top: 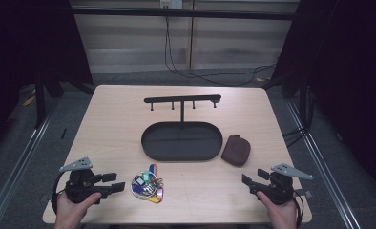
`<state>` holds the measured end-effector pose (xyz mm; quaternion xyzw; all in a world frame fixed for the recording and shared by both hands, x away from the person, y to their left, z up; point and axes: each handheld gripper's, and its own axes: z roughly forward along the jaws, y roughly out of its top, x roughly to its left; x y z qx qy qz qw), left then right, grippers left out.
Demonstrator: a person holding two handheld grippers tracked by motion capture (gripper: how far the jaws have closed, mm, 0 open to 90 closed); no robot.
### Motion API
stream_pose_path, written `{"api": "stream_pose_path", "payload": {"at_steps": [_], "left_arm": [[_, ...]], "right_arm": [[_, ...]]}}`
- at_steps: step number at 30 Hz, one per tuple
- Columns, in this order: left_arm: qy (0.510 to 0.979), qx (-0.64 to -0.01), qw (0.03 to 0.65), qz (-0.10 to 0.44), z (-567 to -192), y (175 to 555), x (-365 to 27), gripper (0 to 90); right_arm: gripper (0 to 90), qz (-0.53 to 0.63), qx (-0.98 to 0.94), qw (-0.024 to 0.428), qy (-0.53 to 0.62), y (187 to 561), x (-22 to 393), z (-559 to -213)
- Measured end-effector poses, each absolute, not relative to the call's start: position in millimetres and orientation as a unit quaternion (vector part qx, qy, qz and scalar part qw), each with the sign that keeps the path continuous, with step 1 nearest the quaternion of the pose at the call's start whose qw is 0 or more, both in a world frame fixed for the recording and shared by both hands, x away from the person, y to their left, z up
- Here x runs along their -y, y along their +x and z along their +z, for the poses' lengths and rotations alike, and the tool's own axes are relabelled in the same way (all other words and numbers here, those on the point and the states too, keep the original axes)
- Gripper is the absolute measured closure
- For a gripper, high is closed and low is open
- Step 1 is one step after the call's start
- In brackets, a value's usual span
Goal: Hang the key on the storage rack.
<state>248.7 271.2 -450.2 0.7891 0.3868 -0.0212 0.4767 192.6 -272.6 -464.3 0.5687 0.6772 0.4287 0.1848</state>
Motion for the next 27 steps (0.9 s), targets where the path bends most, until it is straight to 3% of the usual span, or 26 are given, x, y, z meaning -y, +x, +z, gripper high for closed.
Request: {"api": "stream_pose_path", "payload": {"at_steps": [9,12,27], "left_arm": [[0.799,-0.385,0.462,-0.012,-444,250,-267,43.0],[0.799,-0.391,0.457,-0.015,-440,251,-265,48.3],[0.822,-0.385,0.418,0.033,-419,257,-253,48.5]], "right_arm": [[30.5,0.425,-0.689,0.183,0.558,192,268,-464],[30.7,0.425,-0.688,0.183,0.558,191,269,-464],[27.8,0.419,-0.691,0.178,0.562,189,269,-465]]}}
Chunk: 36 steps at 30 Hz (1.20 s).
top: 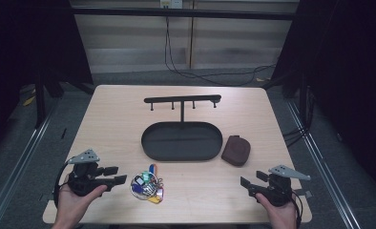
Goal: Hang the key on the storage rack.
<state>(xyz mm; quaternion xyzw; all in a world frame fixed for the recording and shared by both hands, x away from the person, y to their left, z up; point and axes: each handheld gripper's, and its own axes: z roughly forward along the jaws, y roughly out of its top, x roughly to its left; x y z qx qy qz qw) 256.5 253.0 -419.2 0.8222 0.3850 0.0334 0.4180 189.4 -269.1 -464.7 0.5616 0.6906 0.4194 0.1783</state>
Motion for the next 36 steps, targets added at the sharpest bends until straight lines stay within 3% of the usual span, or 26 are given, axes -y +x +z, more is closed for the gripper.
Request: {"api": "stream_pose_path", "payload": {"at_steps": [9,21,30,36], "left_arm": [[0.844,-0.376,0.382,0.021,-415,269,-243,62.0],[0.874,-0.379,0.305,-0.004,-416,296,-220,60.5],[0.89,-0.373,0.262,-0.021,-430,312,-203,72.4],[0.895,-0.376,0.237,-0.023,-435,320,-200,72.8]], "right_arm": [[27.1,0.419,-0.695,0.177,0.557,190,268,-465],[27.1,0.41,-0.704,0.175,0.553,192,265,-467],[27.5,0.406,-0.705,0.171,0.555,192,265,-468],[27.5,0.403,-0.706,0.171,0.557,193,264,-468]]}}
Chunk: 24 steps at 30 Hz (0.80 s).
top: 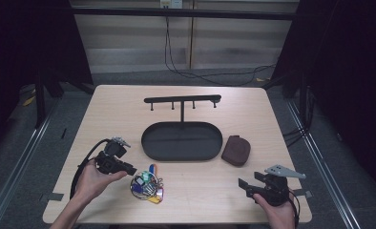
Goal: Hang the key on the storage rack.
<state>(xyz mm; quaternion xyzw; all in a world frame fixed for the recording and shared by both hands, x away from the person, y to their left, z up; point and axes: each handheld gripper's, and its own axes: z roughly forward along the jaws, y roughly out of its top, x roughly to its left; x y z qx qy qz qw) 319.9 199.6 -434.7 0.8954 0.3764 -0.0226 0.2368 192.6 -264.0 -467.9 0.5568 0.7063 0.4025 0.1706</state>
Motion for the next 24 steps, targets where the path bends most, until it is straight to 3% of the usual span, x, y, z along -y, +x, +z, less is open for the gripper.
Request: {"api": "stream_pose_path", "payload": {"at_steps": [8,24], "left_arm": [[0.906,-0.37,0.2,-0.046,-442,324,-190,70.0],[0.927,-0.344,0.133,-0.063,-453,338,-171,76.2]], "right_arm": [[27.5,0.398,-0.71,0.162,0.558,194,263,-470],[26.7,0.392,-0.717,0.156,0.555,196,262,-472]]}}
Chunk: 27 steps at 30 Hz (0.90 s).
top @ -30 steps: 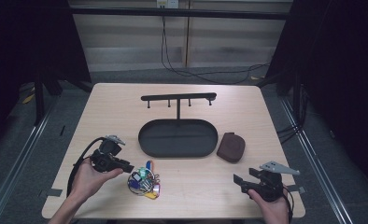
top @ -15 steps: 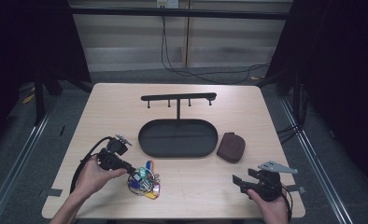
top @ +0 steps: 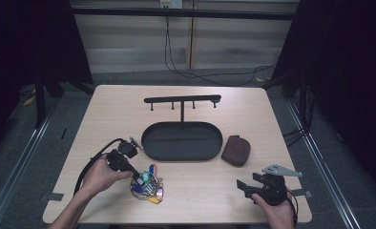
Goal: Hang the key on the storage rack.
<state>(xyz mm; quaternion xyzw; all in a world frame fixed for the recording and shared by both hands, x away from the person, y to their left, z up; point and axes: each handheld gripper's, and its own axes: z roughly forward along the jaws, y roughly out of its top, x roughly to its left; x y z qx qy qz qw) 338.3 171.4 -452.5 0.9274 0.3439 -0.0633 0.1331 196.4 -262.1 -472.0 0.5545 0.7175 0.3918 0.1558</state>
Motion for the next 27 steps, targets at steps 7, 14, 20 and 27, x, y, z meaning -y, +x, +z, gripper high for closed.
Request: {"api": "stream_pose_path", "payload": {"at_steps": [7,14,20,27], "left_arm": [[0.93,-0.343,0.112,-0.072,-461,343,-168,77.4],[0.932,-0.342,0.103,-0.062,-463,341,-163,79.4],[0.938,-0.334,0.077,-0.043,-462,339,-155,80.1],[0.937,-0.34,0.06,-0.053,-461,341,-148,84.1]], "right_arm": [[26.4,0.393,-0.716,0.154,0.555,196,262,-472],[26.2,0.393,-0.715,0.151,0.559,197,263,-473],[26.0,0.388,-0.72,0.149,0.556,198,262,-474],[26.0,0.382,-0.724,0.149,0.554,198,261,-474]]}}
